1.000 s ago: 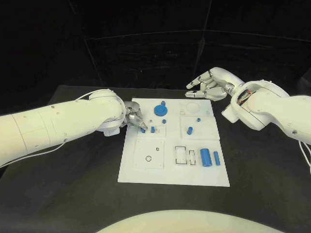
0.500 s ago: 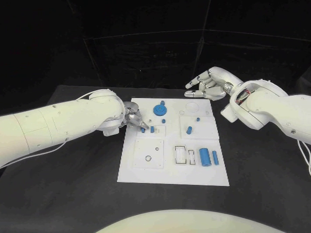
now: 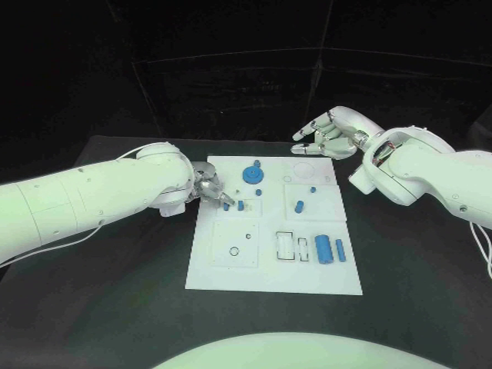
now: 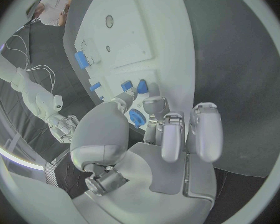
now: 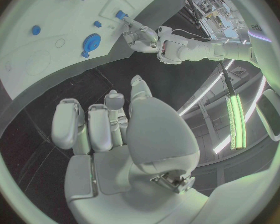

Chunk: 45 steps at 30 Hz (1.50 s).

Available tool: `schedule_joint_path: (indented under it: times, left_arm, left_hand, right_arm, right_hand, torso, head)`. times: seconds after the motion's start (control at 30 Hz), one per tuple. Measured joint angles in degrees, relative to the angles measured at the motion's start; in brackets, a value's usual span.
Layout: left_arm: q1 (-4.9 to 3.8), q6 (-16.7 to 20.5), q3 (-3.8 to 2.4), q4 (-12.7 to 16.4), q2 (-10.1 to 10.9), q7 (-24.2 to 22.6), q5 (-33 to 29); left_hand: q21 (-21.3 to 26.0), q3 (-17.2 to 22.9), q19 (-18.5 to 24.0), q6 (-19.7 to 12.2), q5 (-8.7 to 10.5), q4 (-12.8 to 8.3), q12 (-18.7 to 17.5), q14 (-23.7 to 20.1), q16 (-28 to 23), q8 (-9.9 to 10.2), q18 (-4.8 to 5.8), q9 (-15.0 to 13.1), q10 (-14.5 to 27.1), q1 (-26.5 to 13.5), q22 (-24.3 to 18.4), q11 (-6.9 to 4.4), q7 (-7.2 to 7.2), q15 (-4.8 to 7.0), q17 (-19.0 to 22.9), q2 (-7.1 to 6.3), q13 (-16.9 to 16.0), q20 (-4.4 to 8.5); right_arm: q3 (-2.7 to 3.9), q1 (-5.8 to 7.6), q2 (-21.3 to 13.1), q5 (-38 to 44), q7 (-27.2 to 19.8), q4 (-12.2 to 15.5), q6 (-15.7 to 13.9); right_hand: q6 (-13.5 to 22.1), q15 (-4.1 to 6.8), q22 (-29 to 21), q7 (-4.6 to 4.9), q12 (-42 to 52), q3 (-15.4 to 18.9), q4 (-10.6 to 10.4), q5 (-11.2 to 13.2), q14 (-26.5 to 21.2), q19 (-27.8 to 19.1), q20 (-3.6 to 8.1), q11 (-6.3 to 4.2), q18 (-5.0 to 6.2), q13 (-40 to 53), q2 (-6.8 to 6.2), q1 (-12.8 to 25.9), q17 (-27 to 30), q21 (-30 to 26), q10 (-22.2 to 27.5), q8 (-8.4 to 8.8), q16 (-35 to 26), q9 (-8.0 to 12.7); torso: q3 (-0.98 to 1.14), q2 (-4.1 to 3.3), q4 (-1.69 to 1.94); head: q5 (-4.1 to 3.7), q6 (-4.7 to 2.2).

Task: Assemble the parts on the task board

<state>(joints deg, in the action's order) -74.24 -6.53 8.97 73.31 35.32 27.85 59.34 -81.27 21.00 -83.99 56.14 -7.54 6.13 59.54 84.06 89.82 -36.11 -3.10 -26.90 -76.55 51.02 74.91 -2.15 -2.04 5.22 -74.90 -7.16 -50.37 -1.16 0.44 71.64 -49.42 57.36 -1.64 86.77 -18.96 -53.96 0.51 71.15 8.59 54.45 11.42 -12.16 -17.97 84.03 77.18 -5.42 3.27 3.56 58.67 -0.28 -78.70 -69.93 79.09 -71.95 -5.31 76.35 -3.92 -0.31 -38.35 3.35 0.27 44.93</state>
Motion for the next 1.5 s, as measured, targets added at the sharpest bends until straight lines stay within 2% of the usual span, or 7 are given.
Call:
schedule_joint_path:
  times: [0.2,0.37,0.57,0.83,1.13,1.33,1.5]
  left_arm:
    - [-0.09,4.12,-0.01,0.71,1.57,-1.87,-2.16]
    - [-0.35,9.27,-0.03,0.79,2.04,-8.74,-7.81]
    - [-0.48,13.97,-0.04,0.34,1.92,-18.87,-13.65]
    - [-0.54,16.48,0.00,-1.30,-0.49,-26.02,-13.54]
    - [-0.51,17.76,0.83,-4.16,-5.26,-29.92,0.77]
    - [-0.50,16.84,2.30,-7.01,-7.95,-30.06,10.85]
    - [-0.35,15.57,2.92,-8.58,-9.52,-29.80,16.07]
  left_hand:
    - [6.75,-4.65,1.45,-5.34,0.00,1.31,-9.26,-0.05,-0.50,4.24,-0.55,2.42,7.30,0.85,-2.52,1.91,-2.14,-1.15,0.00,0.83,10.48,-0.71]
    - [36.12,-8.80,16.27,-10.55,0.00,2.10,-17.11,-4.11,-19.52,7.29,-6.67,5.07,17.51,4.91,-29.98,5.37,-5.45,-4.22,8.87,1.39,16.52,-3.54]
    - [45.34,-14.17,17.76,-12.14,0.40,2.45,-18.95,-9.99,-33.06,7.28,-6.68,7.29,22.24,10.40,-37.50,6.68,-7.05,-5.65,22.03,1.47,19.85,-4.93]
    - [48.17,-8.99,16.42,-10.92,0.40,-5.30,-23.46,-10.99,-35.29,9.78,-6.68,11.35,25.46,25.89,-40.15,7.04,-6.96,-5.46,24.88,3.85,25.61,-5.13]
    - [46.37,-4.85,12.46,-6.75,0.40,-8.83,-30.93,-5.68,-26.57,16.34,-6.67,17.54,25.05,26.61,-39.53,7.04,-6.21,-5.32,17.76,0.49,35.02,-4.74]
    - [31.60,-4.85,5.90,-4.77,0.67,-8.83,-32.95,-0.44,-14.76,18.67,-5.31,19.58,24.48,25.65,-25.98,6.94,-6.01,-5.18,6.35,-0.47,38.58,-4.48]
    - [24.87,-4.85,3.58,-3.91,0.91,-8.83,-33.72,-0.30,-11.61,19.83,-4.44,20.52,24.02,25.66,-19.59,6.65,-5.80,-5.03,3.38,-0.46,40.26,-4.00]
  right_arm:
    - [0.00,0.00,-0.05,0.00,0.00,-0.03,0.00]
    - [0.00,0.00,-0.06,0.00,0.00,-0.10,-0.01]
    - [0.00,0.00,-0.04,0.00,0.00,-0.17,-0.01]
    - [0.00,0.00,-0.02,0.00,0.00,-0.19,0.00]
    - [0.00,0.00,0.35,0.00,0.01,-0.23,0.01]
    - [0.00,0.00,0.63,0.00,0.02,-0.25,0.01]
    - [0.00,0.00,0.85,0.00,0.02,-0.28,0.00]
  right_hand:
    - [0.00,0.00,0.00,0.00,0.00,0.00,0.00,0.00,0.00,0.00,0.00,0.00,0.00,0.00,0.11,0.11,0.00,0.00,0.00,0.00,0.00,0.00]
    - [0.00,0.00,0.01,0.00,0.00,0.00,0.00,0.00,0.00,0.00,0.00,0.00,0.00,0.00,0.23,0.23,0.00,0.00,0.00,0.00,0.00,0.00]
    - [0.00,0.00,0.01,0.00,0.00,0.00,0.00,0.00,0.00,0.00,0.00,0.00,0.00,0.01,0.23,0.23,0.00,0.00,0.00,0.00,0.00,0.00]
    - [0.00,0.00,0.01,0.00,0.00,0.00,0.00,0.00,0.00,0.00,0.00,0.00,0.00,0.01,0.23,0.23,-0.01,0.00,0.00,0.00,0.00,0.00]
    - [0.00,0.00,0.01,0.00,0.00,0.30,0.02,0.00,0.00,0.00,0.00,0.00,0.00,0.01,0.23,0.23,-0.01,0.00,0.00,0.00,0.00,0.00]
    - [0.00,0.00,0.01,0.00,0.00,0.30,0.02,0.00,0.00,0.00,0.00,0.00,0.00,0.02,0.23,0.23,-0.01,0.00,0.00,0.00,0.00,0.00]
    - [0.00,0.00,0.01,0.00,0.00,0.30,0.02,0.00,0.00,0.00,0.00,0.00,0.00,0.02,0.23,0.23,-0.01,0.00,0.00,0.00,0.00,0.00]
  torso:
    - [0.00,0.01,0.05]
    - [0.00,0.01,0.05]
    - [0.01,-0.02,0.00]
    - [0.05,-0.09,-0.04]
    - [0.02,-0.13,-0.14]
    - [0.01,-0.13,-0.14]
    - [0.01,-0.18,-0.15]
  head:
    - [-0.10,-0.21]
    - [-0.11,-0.34]
    - [-0.07,-0.49]
    - [-0.33,-0.76]
    - [-0.69,-1.10]
    - [-0.94,-1.15]
    - [-1.14,-1.26]
